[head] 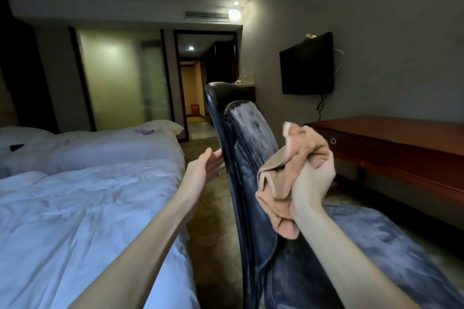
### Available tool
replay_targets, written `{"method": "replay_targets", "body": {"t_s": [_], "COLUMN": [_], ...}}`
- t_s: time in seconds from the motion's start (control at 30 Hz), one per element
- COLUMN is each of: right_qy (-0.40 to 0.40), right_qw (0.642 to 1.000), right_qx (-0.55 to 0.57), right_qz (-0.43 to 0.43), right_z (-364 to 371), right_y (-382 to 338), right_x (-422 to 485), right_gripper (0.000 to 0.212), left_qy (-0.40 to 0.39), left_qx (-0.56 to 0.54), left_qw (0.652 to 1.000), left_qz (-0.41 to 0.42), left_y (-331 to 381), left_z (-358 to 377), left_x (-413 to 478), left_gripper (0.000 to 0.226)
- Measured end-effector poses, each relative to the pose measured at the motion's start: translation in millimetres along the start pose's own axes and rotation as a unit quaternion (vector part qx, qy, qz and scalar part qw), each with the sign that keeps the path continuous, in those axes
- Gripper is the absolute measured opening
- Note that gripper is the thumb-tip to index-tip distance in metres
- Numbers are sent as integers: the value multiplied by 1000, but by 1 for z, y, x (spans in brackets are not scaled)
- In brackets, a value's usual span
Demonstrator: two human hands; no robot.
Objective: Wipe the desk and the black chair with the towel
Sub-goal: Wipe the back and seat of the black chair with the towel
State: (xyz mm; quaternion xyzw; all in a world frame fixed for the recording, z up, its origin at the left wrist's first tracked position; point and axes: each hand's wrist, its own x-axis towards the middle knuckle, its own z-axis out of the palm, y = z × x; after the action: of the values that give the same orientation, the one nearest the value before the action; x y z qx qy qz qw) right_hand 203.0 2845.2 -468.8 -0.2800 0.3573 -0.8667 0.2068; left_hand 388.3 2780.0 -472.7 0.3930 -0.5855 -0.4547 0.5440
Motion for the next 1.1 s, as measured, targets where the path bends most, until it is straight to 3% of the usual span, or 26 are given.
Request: {"method": "replay_targets", "body": {"t_s": [0.17,0.33,0.43,0.57,0.67,0.77,0.9,1.03,1.1], "right_qy": [-79,-140,-176,-183,-258,-343,-370,-283,-251], "right_qw": [954,872,810,728,632,570,569,626,636], "right_qx": [-202,-283,-343,-370,-408,-446,-489,-443,-441], "right_qz": [-207,-375,-441,-548,-606,-599,-548,-576,-582], "right_z": [5,35,40,20,-5,-26,-25,4,20], "right_y": [-9,-10,19,47,59,70,54,4,-7], "right_x": [-14,-22,-28,-28,-25,-28,-29,-14,-5], "right_gripper": [52,42,31,14,10,11,13,22,23], "left_qy": [6,11,-10,-32,-24,-17,-20,-27,-8], "left_qx": [2,-3,-29,-63,-62,-38,-21,-31,-16], "left_qw": [1000,1000,999,997,998,999,999,999,1000], "left_qz": [14,21,22,0,-11,17,20,5,11], "left_y": [6,6,5,3,-2,-9,-13,-13,-12], "left_z": [3,-1,-3,-2,-2,1,1,-6,-6], "left_x": [-2,3,-3,-9,-4,-2,-6,-8,-10], "left_gripper": [42,50,49,71,76,67,62,63,61]}}
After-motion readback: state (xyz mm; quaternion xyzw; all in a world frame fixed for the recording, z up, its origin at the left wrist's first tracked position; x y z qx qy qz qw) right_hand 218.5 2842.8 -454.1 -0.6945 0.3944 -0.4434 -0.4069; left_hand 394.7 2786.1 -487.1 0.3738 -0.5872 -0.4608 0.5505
